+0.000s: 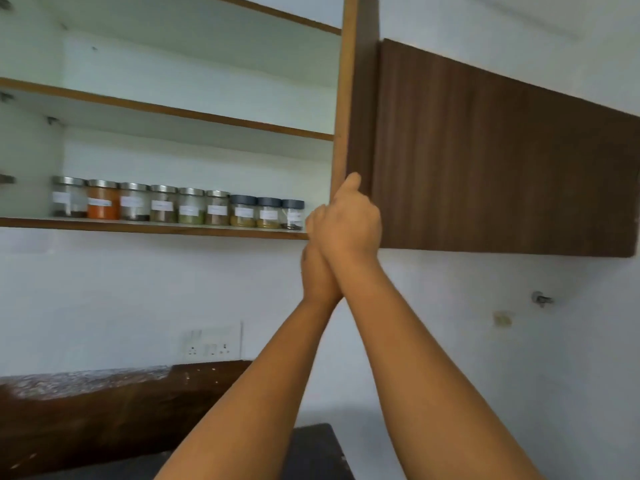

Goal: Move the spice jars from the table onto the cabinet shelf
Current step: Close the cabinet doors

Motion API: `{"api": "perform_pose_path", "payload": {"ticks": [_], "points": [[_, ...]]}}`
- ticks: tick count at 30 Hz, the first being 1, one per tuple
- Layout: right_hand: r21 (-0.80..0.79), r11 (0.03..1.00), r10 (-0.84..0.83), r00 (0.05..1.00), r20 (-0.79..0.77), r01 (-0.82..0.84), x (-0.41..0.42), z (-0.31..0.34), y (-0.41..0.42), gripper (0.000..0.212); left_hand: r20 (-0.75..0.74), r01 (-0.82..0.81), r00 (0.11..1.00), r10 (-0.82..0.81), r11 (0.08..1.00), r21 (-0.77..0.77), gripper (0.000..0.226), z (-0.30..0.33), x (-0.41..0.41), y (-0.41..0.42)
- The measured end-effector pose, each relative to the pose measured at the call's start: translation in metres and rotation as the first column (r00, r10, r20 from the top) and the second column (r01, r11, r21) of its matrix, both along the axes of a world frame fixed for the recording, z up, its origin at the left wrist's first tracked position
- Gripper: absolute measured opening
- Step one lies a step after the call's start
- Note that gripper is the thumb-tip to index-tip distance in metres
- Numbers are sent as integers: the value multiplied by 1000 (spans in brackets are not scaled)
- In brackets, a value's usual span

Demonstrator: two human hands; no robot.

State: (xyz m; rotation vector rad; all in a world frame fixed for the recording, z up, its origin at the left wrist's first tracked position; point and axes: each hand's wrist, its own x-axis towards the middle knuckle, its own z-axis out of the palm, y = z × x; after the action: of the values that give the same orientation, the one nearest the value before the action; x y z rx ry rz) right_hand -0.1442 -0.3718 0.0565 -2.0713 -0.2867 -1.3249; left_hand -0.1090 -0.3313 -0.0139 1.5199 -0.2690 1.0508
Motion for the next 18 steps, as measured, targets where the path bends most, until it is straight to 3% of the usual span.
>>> {"api": "perform_pose_path", "payload": {"ticks": [2,5,8,10,13,15,18], "points": [[-68,997,21,1000,-4,-21,6,-4,40,45,17,-55,998,55,998,-9,8,-4,3,41],[-125,982,139,990,-35,-143,27,-11,106,74,69,-24,997,29,998,-66,17,-11,9,105],[-163,956,239,970,-45,-244,57,-14,158,89,-5,-102,994,105,982,159,32,-11,18,169],[-218,946,241,970,-26,-241,82,-14,192,96,-30,-333,925,378,847,415,57,-7,32,212],[-275,931,238,970,-44,-241,116,-17,237,97,-74,-530,675,734,552,644,69,-4,57,263],[-293,925,242,969,-41,-243,140,-19,265,94,-37,-553,560,828,406,727,71,-5,75,290],[-336,913,229,973,-40,-229,170,-22,289,86,75,-549,464,883,221,806,71,-6,97,316]]}}
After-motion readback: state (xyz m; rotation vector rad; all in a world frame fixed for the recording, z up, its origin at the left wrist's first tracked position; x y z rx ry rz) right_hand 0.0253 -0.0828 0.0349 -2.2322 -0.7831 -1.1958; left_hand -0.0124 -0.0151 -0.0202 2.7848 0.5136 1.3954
